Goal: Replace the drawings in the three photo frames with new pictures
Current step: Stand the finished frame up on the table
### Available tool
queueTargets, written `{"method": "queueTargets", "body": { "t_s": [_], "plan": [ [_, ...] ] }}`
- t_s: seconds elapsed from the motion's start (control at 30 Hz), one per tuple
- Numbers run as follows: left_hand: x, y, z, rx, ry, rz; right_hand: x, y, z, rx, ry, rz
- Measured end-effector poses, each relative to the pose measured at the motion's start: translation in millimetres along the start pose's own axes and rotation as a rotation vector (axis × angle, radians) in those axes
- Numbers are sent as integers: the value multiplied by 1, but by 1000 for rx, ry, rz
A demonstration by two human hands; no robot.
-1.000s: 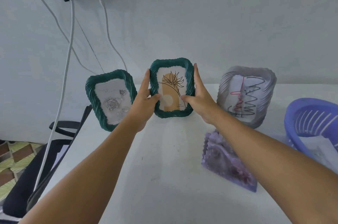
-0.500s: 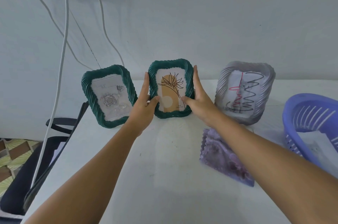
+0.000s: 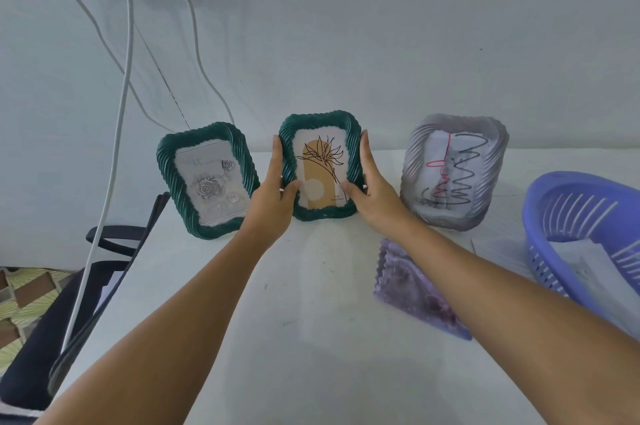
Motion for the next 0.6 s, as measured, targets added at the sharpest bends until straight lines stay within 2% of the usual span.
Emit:
{"method": "queueTargets", "body": {
  "t_s": [0.23,0.33,0.47,0.53,0.6],
  "plan": [
    [-7,4,-6,-126,48,281,4,2,-10,-110,-12,-250],
    [-10,6,-18,-171,58,327,8,-3,-21,-245,51,-366],
    [-8,19,-49,-287,-32,374,17,-20,-32,-386,146,-460],
    [-1,30,-65,-366,-64,381,31,-31,-32,-368,223,-463],
    [9,44,-78,-438,-69,371,45,-44,-25,-269,284,-391]
  ]
}}
Point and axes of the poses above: each hand's wrist, its own z-axis towards the middle knuckle, its own y-axis out of the back of the hand, x = y × z, the point moved 5 cm from there along z, towards the middle knuckle, and after that the axes turned 11 degrees about x, right-handed, at the moved point
